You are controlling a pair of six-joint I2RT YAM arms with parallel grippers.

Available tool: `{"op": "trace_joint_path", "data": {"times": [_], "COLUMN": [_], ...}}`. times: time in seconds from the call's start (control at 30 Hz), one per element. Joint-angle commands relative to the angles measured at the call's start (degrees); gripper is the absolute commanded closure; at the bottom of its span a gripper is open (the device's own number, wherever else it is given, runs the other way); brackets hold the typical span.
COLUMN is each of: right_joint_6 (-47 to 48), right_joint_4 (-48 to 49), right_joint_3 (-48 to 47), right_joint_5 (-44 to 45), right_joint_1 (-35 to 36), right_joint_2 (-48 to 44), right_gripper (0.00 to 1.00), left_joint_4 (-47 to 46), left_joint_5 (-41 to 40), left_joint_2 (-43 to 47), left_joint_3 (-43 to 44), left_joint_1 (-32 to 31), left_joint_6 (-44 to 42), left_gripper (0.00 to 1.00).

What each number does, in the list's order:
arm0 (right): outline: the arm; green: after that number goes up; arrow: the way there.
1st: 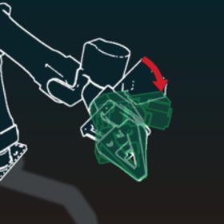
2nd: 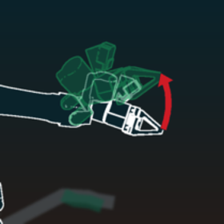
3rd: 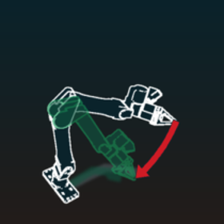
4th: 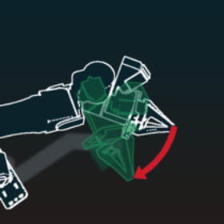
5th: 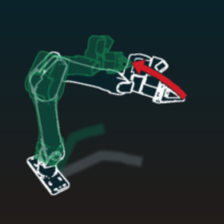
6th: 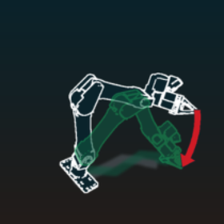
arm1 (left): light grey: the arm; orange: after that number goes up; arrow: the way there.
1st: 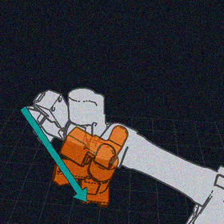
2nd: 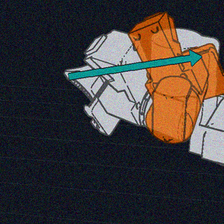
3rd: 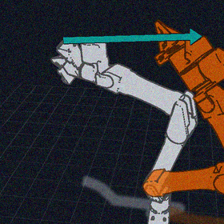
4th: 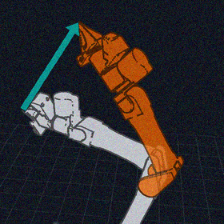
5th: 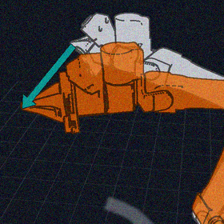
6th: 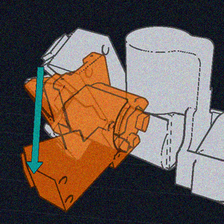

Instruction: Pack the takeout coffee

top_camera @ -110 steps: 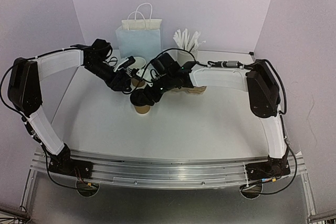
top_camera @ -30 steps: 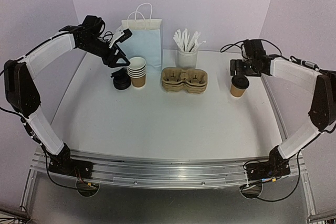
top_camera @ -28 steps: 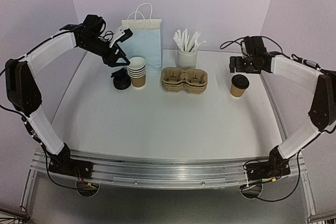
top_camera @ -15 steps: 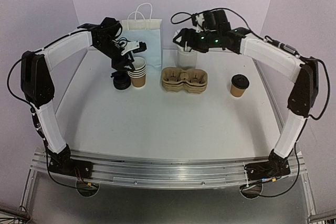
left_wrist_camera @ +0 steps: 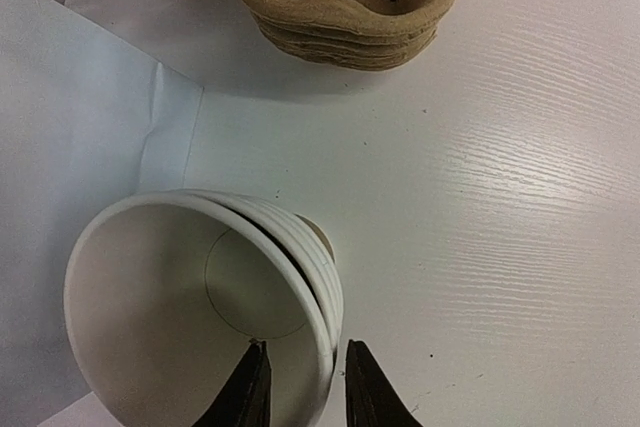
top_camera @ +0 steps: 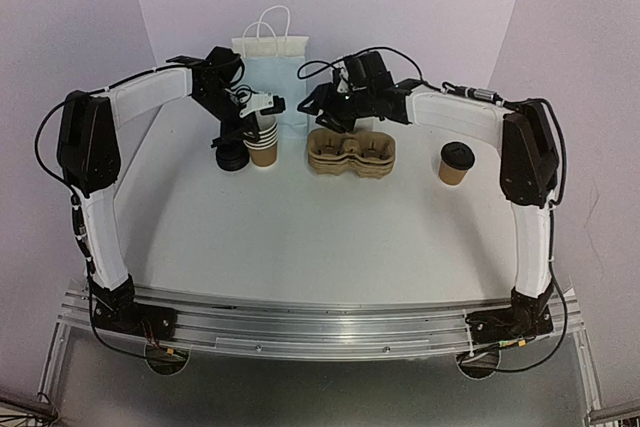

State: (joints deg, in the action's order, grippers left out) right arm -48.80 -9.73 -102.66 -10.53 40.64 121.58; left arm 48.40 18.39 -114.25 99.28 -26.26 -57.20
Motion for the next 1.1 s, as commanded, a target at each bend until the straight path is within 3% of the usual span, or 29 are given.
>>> {"op": "trace_joint_path", "data": {"times": [0.0,0.33,1.07], "right_joint_6": [-3.28,-6.19,-7.62], "right_joint_4": [3.34,4.33,4.78], "right_joint_3": [-2.49,-5.31,-8.28], "right_joint_5": [-2.46,-4.41,-5.05], "right_joint_1": [0.25,1.45,2.16], "right_joint_2": [2.2,6.63,10.6], "right_gripper": [0.44,0.46,0.52], "left_joint_4": [-0.52,3.03,4.4], "left_joint_5": [0.86,3.91,1.72], "left_joint_2": [0.15,-0.27,-2.03], "left_joint_3": [3.07,6.95,6.13], "left_joint_1": [0.06,0.07,0.06], "left_joint_6": [-0.4,1.24,-0.45], "left_gripper": [0.76,0.73,0.79]}}
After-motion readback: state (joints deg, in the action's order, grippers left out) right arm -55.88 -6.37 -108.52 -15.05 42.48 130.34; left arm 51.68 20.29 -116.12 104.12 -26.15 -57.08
